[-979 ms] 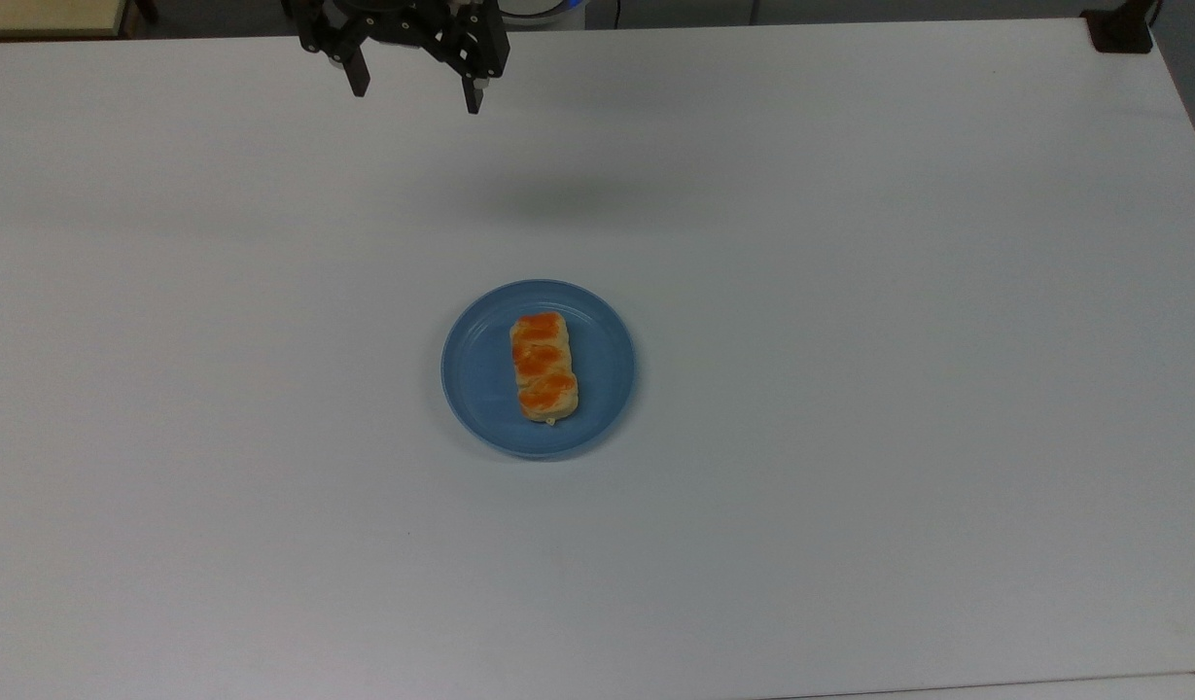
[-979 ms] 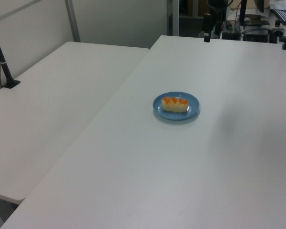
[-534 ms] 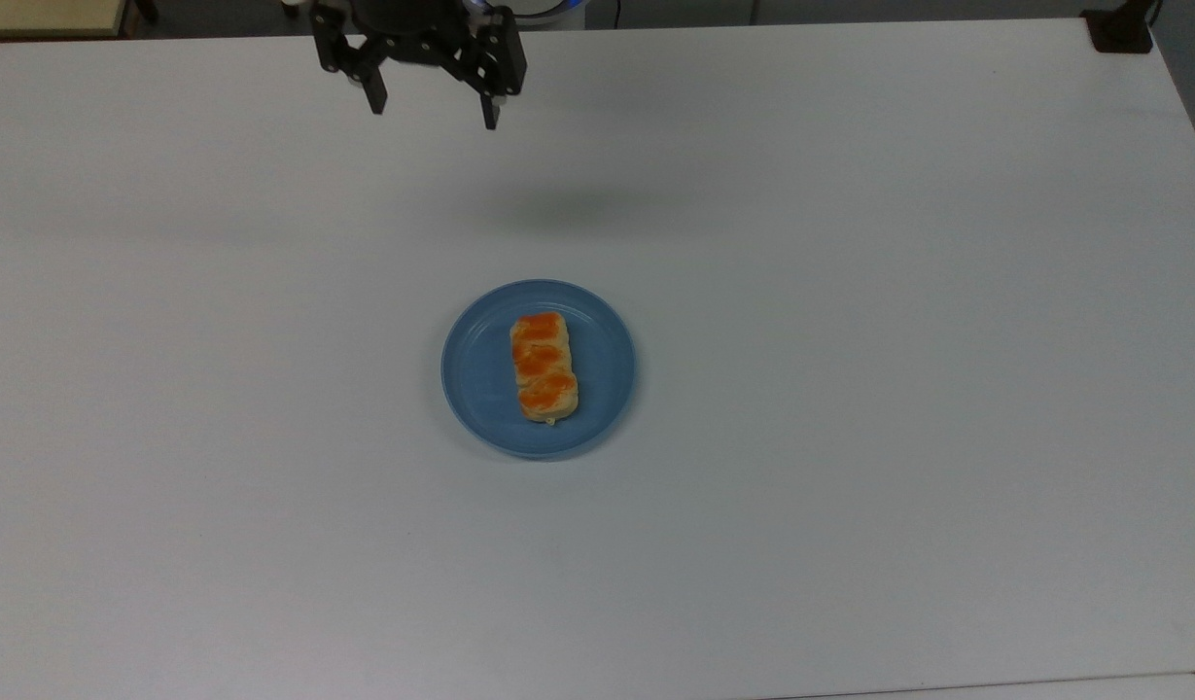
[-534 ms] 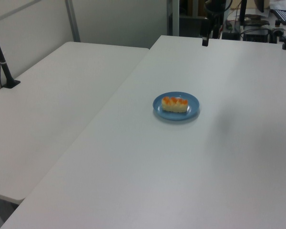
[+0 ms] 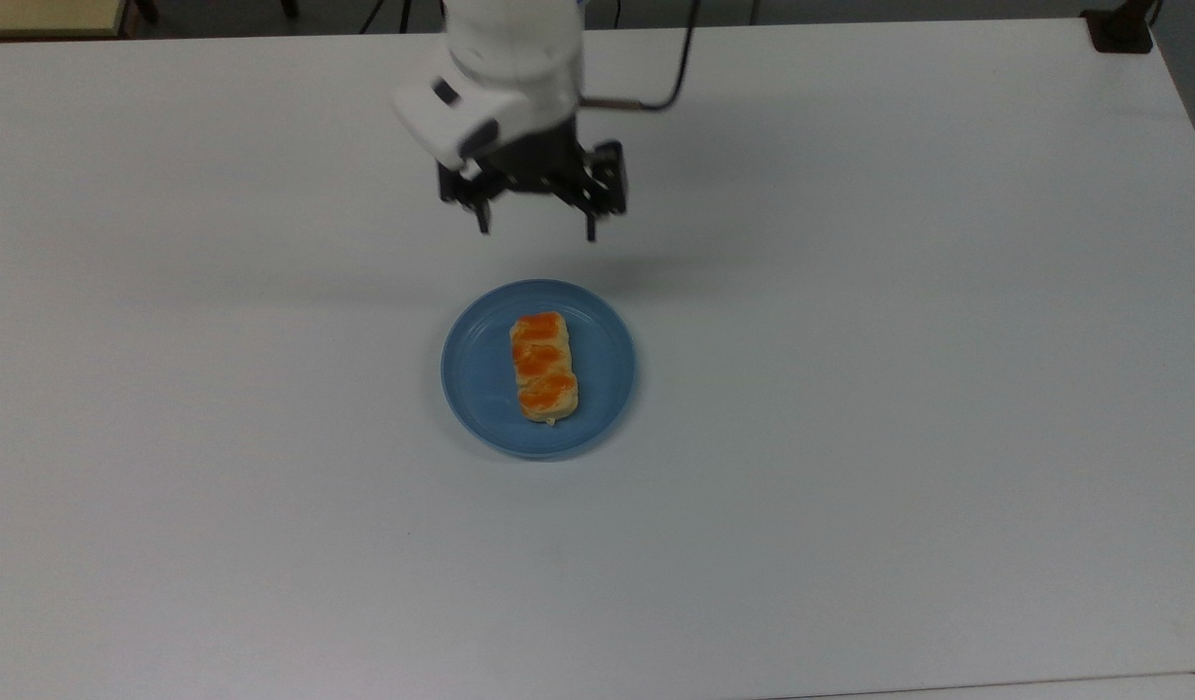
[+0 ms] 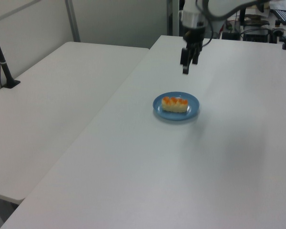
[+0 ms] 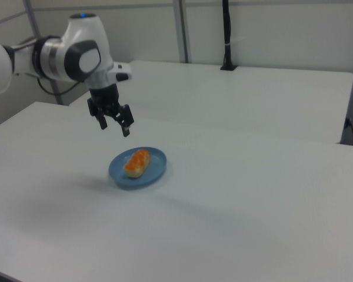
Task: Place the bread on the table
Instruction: 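Lower the open gripper over the bread on the blue plate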
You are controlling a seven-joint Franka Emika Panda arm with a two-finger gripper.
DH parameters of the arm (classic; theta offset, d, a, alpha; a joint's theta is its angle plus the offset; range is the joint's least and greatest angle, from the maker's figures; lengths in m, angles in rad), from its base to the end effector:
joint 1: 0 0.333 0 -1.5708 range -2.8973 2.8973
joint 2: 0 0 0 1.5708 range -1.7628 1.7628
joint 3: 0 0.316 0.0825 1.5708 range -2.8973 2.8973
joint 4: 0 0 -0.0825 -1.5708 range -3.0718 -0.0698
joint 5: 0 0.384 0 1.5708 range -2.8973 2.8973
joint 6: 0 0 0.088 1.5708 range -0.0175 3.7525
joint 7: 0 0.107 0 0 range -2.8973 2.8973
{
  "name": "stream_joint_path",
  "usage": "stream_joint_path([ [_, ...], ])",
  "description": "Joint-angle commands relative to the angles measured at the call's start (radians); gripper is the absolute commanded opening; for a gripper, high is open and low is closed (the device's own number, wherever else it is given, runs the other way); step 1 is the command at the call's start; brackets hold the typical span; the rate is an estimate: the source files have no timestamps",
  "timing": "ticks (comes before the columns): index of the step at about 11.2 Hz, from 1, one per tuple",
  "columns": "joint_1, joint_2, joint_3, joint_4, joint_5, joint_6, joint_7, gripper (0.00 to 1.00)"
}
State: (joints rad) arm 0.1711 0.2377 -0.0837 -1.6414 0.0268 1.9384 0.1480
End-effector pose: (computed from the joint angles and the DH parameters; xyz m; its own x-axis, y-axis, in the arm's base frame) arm 0.6366 0.0621 0.4817 0.9960 -0.0668 0.0586 -0.0661 -0.9977 -0.0147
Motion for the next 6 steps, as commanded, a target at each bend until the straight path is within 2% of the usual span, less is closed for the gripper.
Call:
stream_joint_path([
  [1,0.100,0.139,-0.054,0.006,-0.010,0.201,0.085,1.00],
  [2,0.100,0.167,-0.056,0.006,-0.011,0.229,0.082,1.00],
  [6,0.094,0.242,-0.067,0.000,-0.099,0.324,0.052,1.00],
])
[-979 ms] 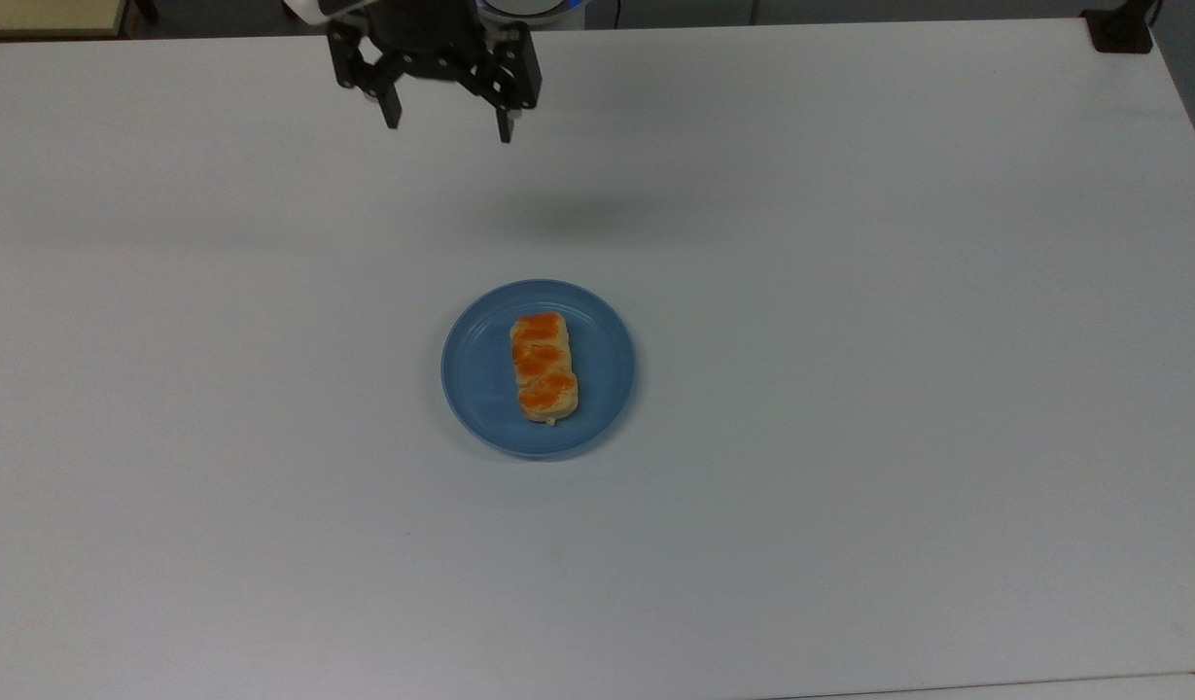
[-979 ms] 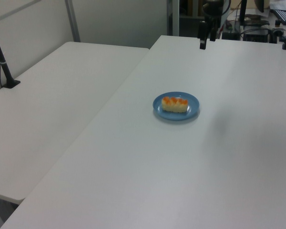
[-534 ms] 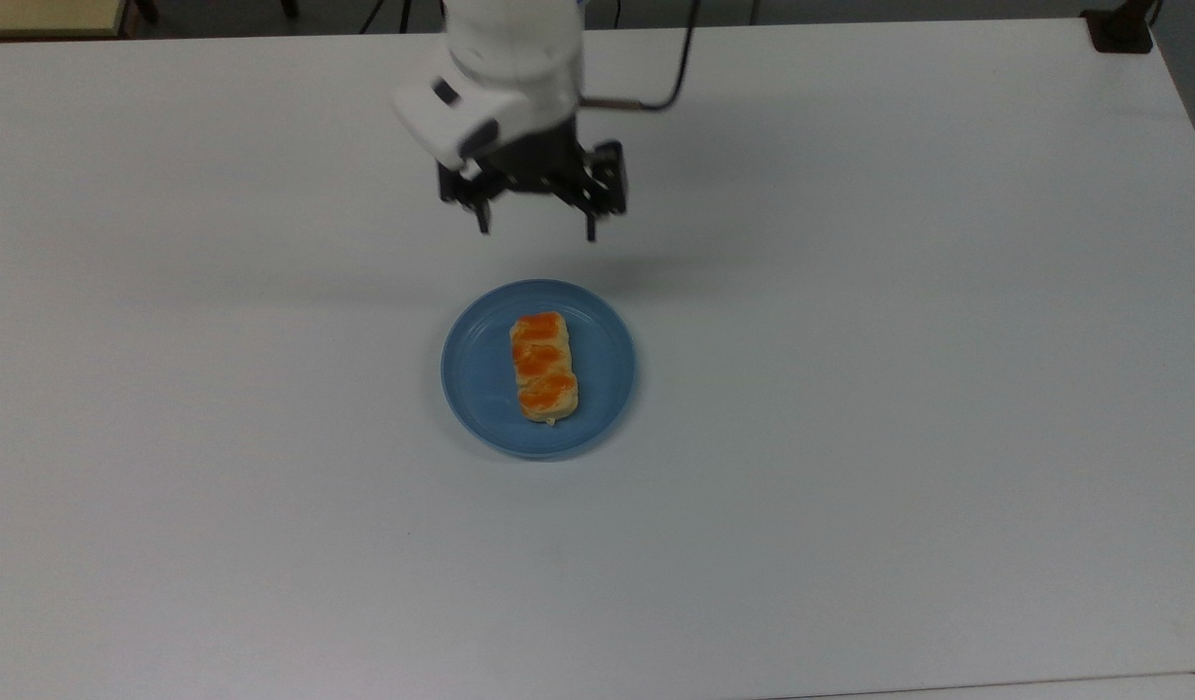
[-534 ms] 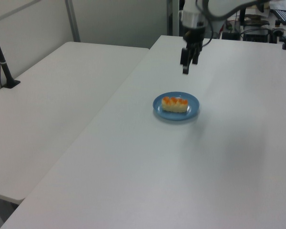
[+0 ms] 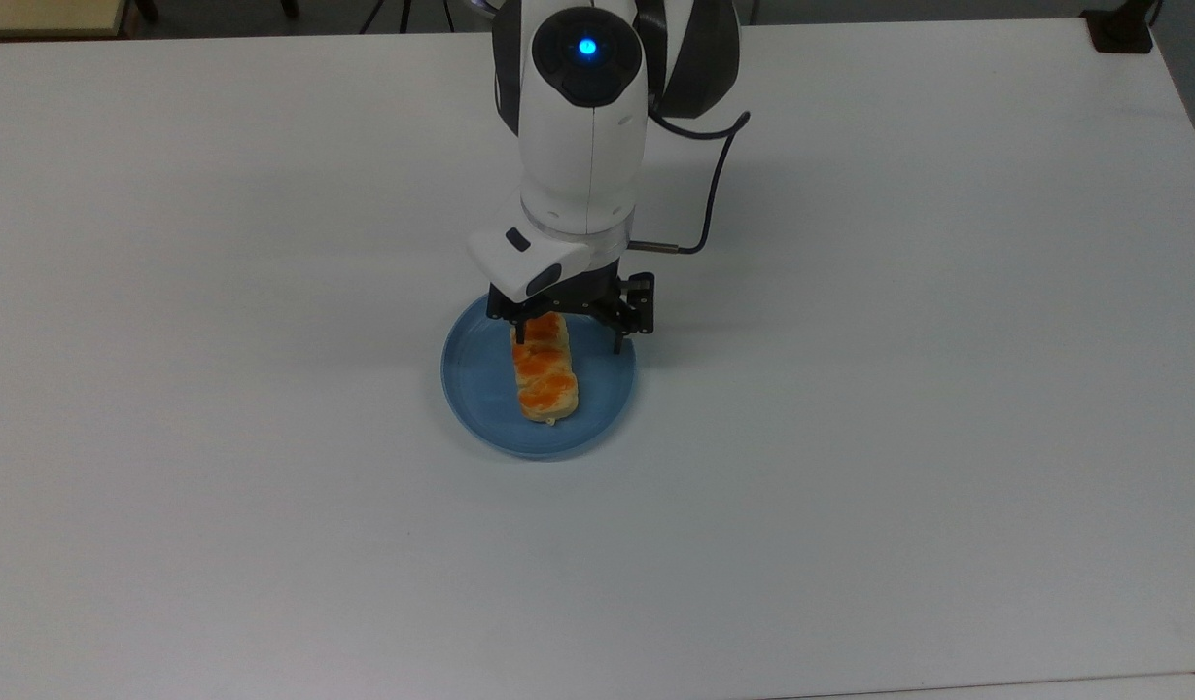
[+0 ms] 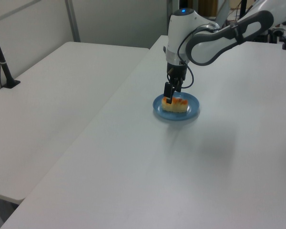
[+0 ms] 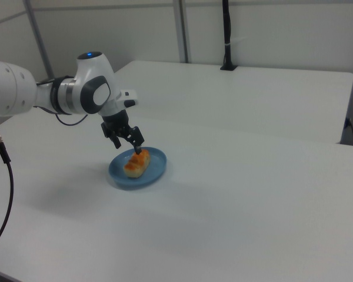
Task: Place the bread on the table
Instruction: 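Lower the open gripper over the bread on the blue plate, then close the gripper around the bread with orange topping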
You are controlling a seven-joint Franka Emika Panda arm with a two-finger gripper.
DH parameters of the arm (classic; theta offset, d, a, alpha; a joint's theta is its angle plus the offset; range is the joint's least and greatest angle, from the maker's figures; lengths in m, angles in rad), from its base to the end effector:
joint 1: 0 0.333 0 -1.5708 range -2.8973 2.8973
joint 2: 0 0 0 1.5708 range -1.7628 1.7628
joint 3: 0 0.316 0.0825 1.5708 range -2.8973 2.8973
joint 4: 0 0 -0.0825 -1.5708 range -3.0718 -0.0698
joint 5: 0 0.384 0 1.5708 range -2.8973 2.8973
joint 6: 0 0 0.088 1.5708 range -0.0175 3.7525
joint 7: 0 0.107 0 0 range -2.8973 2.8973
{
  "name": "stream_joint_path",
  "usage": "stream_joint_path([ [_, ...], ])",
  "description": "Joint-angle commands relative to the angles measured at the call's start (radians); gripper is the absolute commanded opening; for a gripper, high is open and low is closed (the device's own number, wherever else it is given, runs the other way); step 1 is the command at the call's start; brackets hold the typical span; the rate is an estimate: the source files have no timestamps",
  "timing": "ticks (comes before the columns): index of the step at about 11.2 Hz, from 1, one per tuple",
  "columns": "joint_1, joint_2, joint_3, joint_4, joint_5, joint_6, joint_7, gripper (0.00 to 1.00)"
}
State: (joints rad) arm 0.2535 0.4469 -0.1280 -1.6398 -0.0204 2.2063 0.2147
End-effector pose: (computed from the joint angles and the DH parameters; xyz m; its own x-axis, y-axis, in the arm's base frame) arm 0.6790 0.0957 0.3711 0.9892 -0.0586 0.1343 -0.0652 -0.9968 0.0453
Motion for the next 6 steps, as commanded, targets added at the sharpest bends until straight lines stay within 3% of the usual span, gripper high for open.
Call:
stream_joint_path([
  [1,0.012,0.047,-0.041,-0.002,-0.058,0.065,-0.047,1.00],
  [5,0.024,0.099,-0.047,-0.006,-0.058,0.093,-0.055,1.00],
  [6,0.035,0.098,-0.047,-0.015,-0.056,0.120,-0.048,0.76],
])
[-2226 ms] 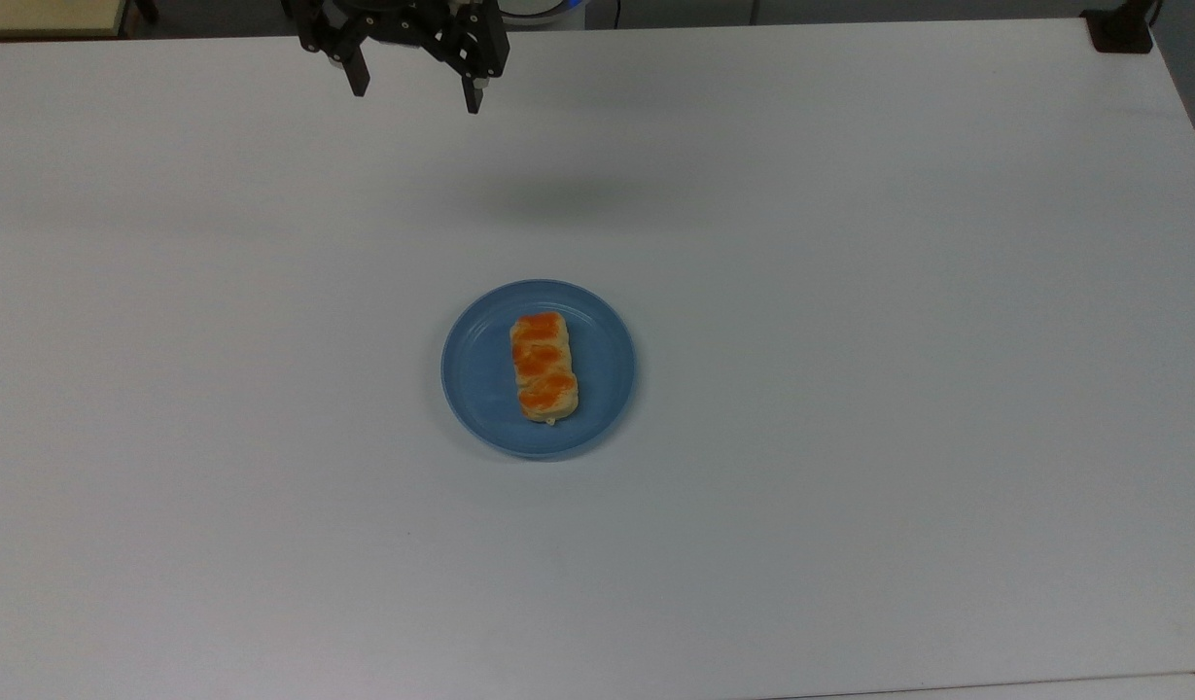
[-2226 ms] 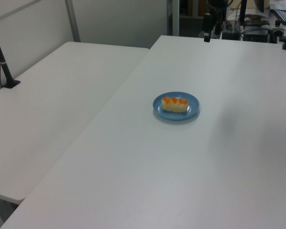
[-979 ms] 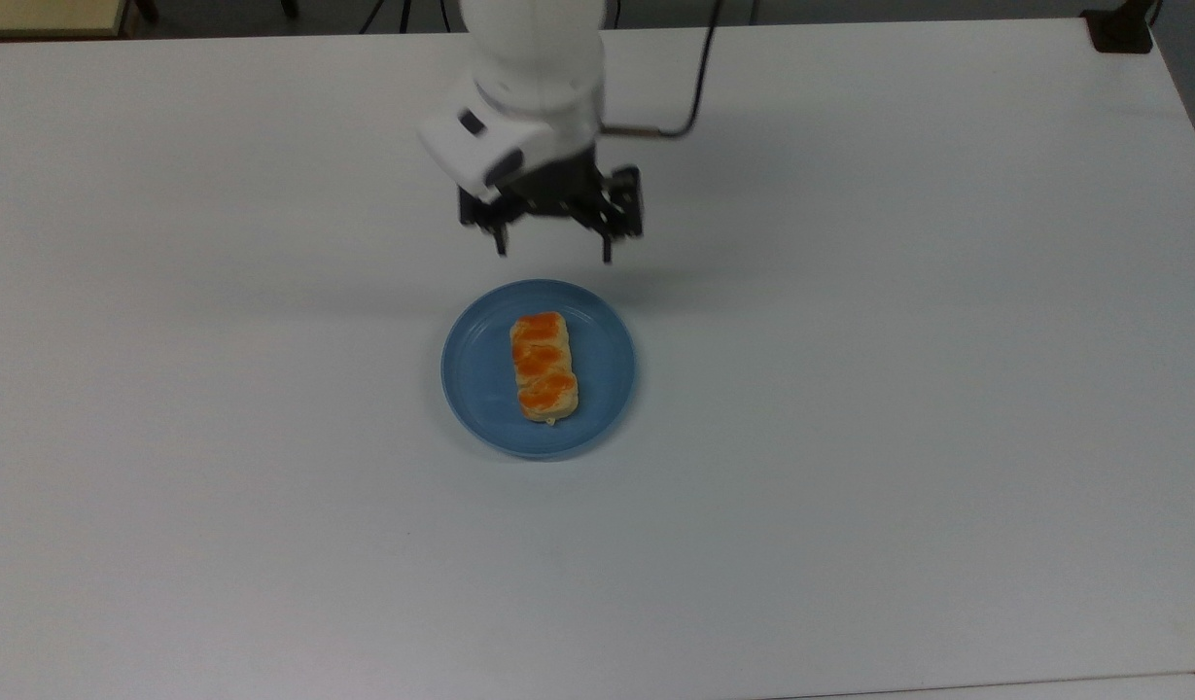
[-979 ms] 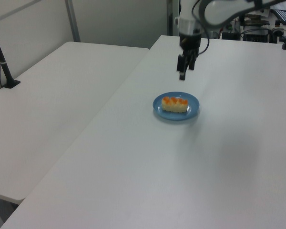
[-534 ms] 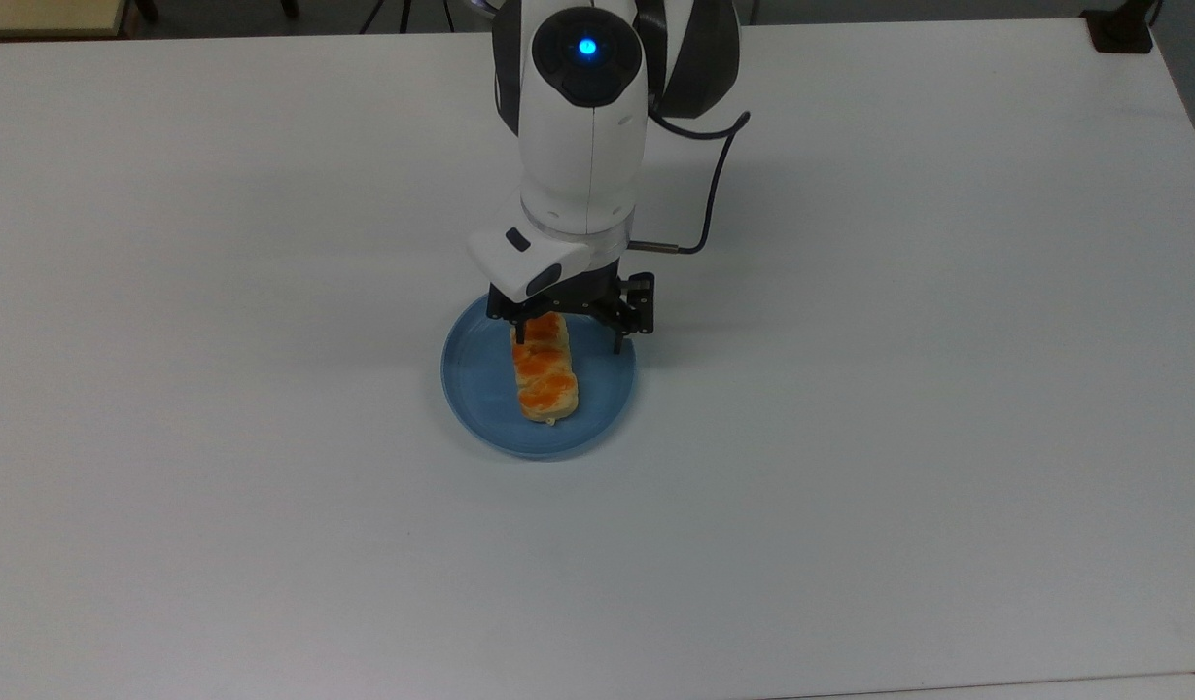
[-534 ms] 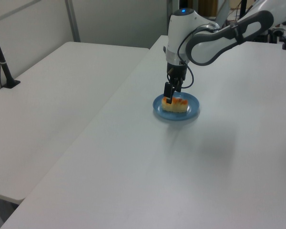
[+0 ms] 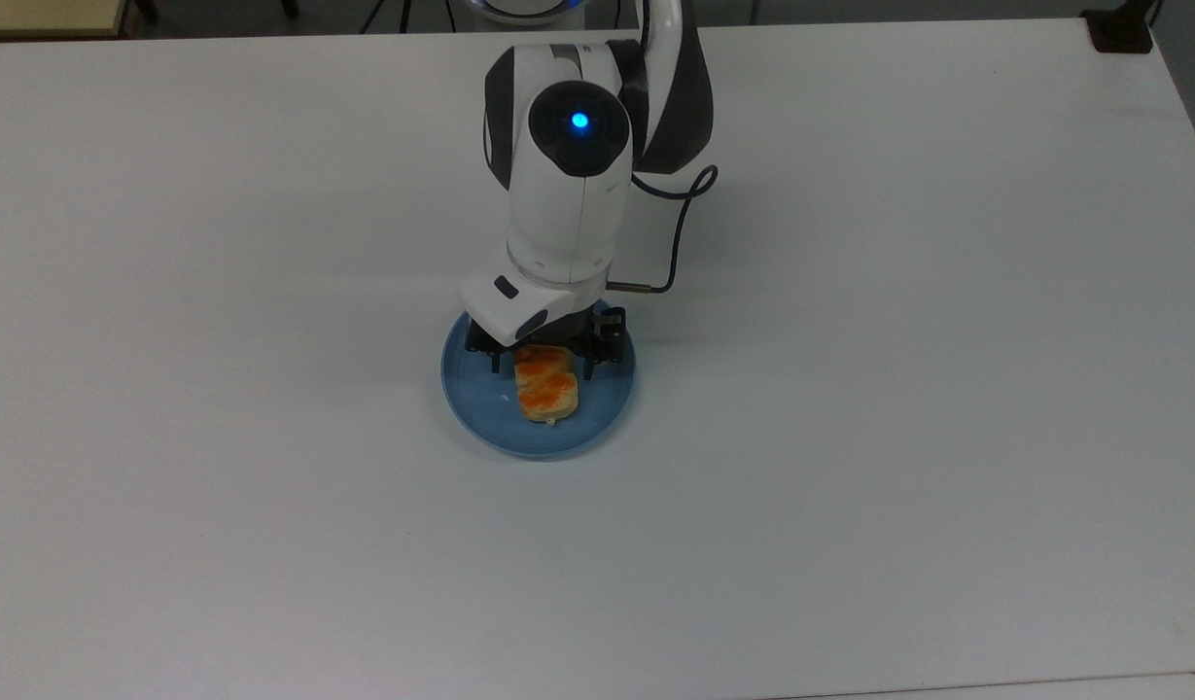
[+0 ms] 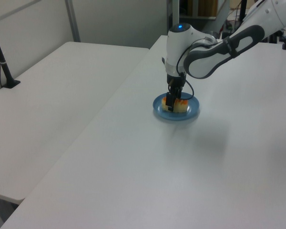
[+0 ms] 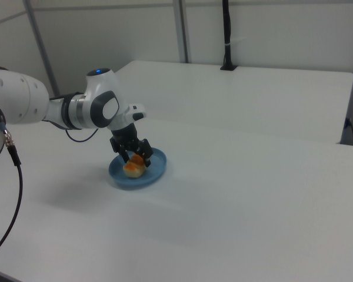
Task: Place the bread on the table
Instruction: 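Close the gripper around the bread with orange topping, then lift the bread off the plate and carry it away from the plate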
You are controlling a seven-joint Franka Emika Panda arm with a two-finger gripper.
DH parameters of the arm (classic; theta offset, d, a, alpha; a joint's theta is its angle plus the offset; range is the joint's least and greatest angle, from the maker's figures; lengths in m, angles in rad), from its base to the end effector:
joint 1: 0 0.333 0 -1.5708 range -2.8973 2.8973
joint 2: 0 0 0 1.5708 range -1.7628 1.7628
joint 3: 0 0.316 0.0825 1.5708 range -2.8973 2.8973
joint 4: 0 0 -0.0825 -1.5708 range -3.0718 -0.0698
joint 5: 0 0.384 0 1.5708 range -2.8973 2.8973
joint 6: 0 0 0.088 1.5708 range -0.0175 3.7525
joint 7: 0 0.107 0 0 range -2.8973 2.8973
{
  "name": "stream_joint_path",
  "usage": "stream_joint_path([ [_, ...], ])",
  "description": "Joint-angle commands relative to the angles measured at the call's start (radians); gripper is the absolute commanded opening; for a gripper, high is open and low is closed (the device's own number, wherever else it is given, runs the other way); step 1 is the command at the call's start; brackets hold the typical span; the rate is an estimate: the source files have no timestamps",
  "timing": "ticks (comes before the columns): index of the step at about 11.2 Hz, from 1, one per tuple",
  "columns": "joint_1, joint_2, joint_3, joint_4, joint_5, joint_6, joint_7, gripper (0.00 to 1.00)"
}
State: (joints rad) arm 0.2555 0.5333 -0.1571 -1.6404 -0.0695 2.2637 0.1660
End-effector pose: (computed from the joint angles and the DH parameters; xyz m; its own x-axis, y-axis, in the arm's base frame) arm 0.6875 0.0799 0.3187 0.9937 0.0064 0.1115 -0.0071 -0.9928 0.1198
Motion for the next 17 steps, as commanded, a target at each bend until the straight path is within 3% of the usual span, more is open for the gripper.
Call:
stream_joint_path([
  [1,0.033,0.008,-0.018,-0.013,0.002,0.063,0.009,0.37],
  [2,0.033,0.001,-0.018,-0.013,0.004,0.062,0.015,0.22],
  [4,0.027,-0.071,-0.018,-0.021,0.005,0.034,0.012,0.20],
  [7,-0.002,-0.211,-0.019,-0.045,0.008,-0.151,-0.084,0.22],
  [9,-0.024,-0.402,-0.018,-0.222,0.032,-0.258,-0.266,0.24],
  [10,-0.038,-0.448,-0.018,-0.257,0.046,-0.338,-0.298,0.24],
  [11,-0.045,-0.457,-0.018,-0.266,0.045,-0.414,-0.302,0.27],
  [14,-0.052,-0.441,-0.018,-0.380,0.043,-0.425,-0.315,0.34],
  [16,-0.038,-0.368,-0.015,-0.384,0.045,-0.402,-0.208,0.46],
  [17,-0.029,-0.342,-0.012,-0.387,0.046,-0.344,-0.131,0.47],
])
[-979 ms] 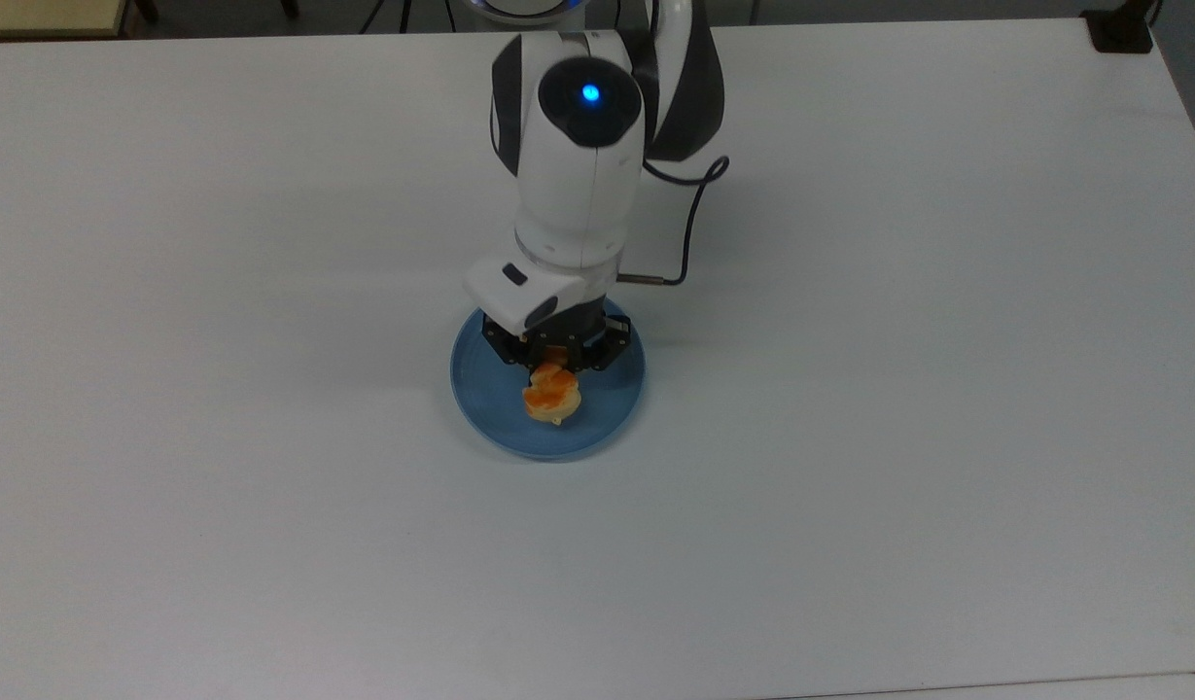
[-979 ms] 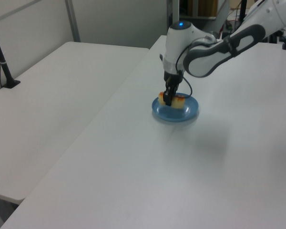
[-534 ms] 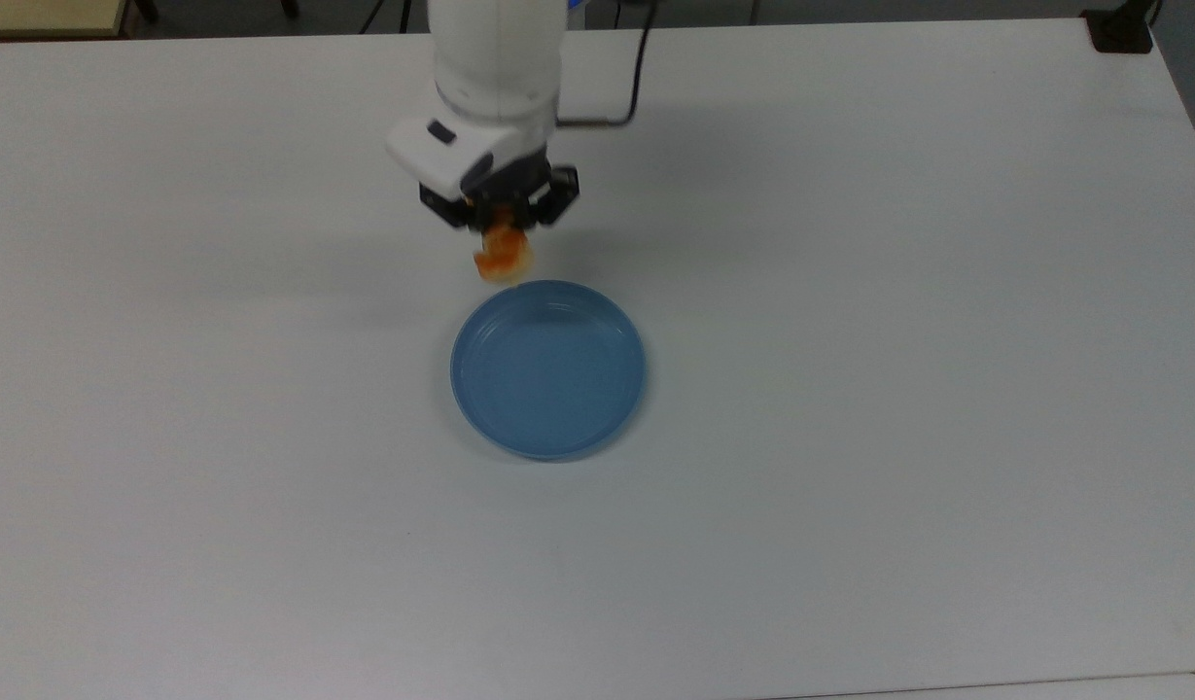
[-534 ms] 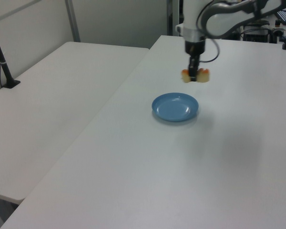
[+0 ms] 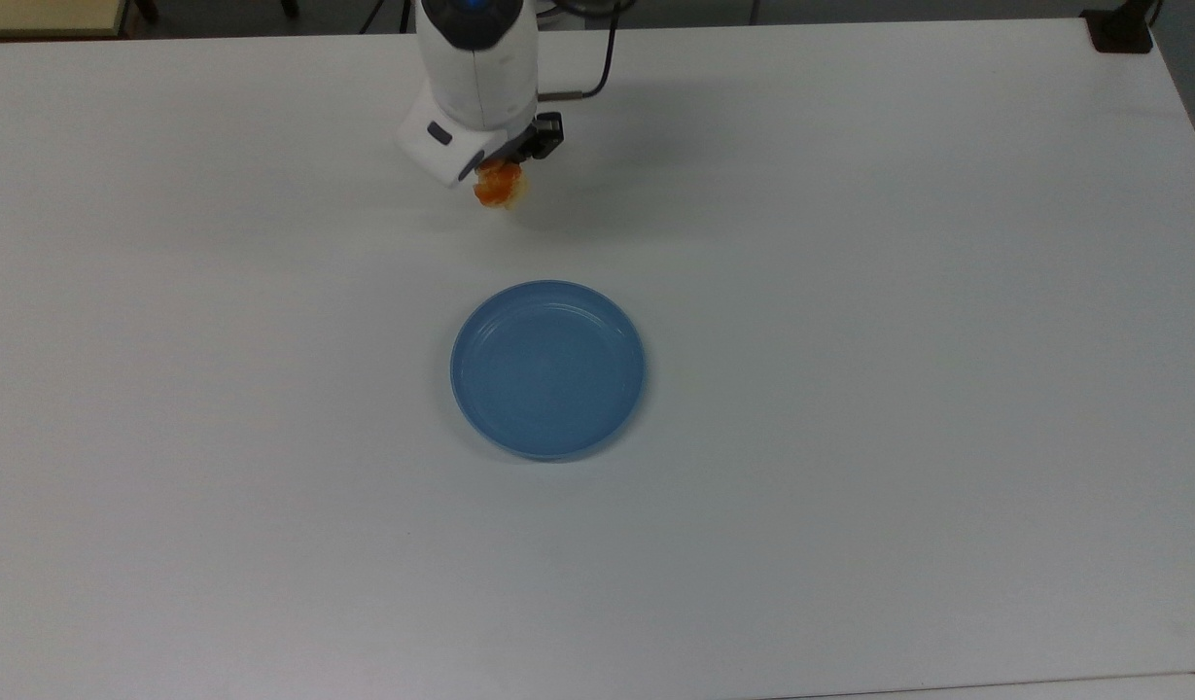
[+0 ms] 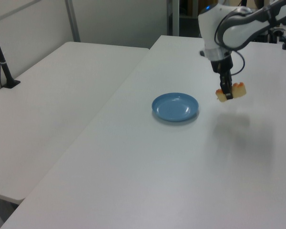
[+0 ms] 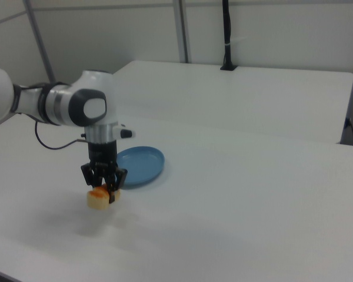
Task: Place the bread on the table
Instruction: 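Lift the bread off the plate and carry it away from the plate, then lower the bread onto the bare table and open the gripper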
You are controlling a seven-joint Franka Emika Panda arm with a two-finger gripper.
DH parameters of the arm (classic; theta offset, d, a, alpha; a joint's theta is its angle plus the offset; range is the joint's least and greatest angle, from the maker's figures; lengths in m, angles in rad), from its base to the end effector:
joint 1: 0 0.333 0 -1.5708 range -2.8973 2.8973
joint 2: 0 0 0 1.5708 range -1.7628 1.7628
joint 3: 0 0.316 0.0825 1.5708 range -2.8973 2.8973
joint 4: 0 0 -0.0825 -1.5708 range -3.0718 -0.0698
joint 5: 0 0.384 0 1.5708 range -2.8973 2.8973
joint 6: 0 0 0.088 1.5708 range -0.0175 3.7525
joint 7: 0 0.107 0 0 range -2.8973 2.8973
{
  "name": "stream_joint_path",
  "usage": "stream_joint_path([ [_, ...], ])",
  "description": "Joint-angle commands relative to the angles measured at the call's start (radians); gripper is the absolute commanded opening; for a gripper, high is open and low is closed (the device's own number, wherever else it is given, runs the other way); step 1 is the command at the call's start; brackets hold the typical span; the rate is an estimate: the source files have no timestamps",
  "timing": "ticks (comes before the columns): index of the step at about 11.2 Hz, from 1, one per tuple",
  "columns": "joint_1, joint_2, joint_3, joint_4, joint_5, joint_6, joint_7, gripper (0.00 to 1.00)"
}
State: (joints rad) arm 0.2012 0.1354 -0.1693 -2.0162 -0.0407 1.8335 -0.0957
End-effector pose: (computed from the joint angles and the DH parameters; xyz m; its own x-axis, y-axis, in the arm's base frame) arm 0.5406 0.0155 0.3652 0.9400 0.1303 -0.3153 0.1461 -0.9889 0.0268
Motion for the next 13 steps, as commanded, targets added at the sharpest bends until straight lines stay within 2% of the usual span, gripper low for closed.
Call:
stream_joint_path([
  [1,0.032,0.073,0.002,-0.013,0.018,0.125,0.208,0.47],
  [2,0.032,0.079,0.007,-0.013,0.018,0.138,0.229,0.63],
  [3,0.040,0.081,0.014,-0.010,0.016,0.147,0.232,1.00],
  [5,0.046,0.070,0.017,0.004,0.008,0.132,0.229,1.00],
  [8,0.032,-0.038,0.030,0.060,0.007,0.060,0.226,1.00],
  [10,-0.055,-0.069,0.091,0.204,0.008,-0.037,0.240,1.00],
  [13,-0.158,-0.077,0.105,0.338,0.015,-0.080,0.237,1.00],
])
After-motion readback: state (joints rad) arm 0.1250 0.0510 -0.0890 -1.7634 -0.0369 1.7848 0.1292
